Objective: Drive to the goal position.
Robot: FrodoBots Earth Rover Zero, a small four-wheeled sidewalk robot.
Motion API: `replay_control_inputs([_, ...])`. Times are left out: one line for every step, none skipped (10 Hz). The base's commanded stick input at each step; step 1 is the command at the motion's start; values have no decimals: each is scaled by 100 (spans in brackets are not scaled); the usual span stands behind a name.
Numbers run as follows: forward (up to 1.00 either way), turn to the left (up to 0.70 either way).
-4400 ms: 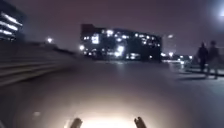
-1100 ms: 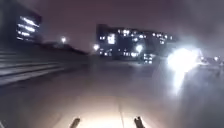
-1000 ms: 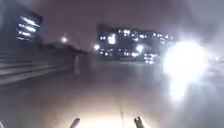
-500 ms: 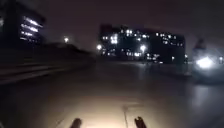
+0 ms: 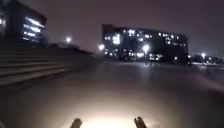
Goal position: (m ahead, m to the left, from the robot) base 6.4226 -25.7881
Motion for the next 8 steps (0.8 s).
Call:
replay_control_inputs([100, 0])
replay_control_inputs([100, -17])
replay_control_inputs([100, -40])
replay_control_inputs([100, -40])
replay_control_inputs([100, -40])
replay_control_inputs([100, -27])
replay_control_inputs([100, 0])
replay_control_inputs([100, 0])
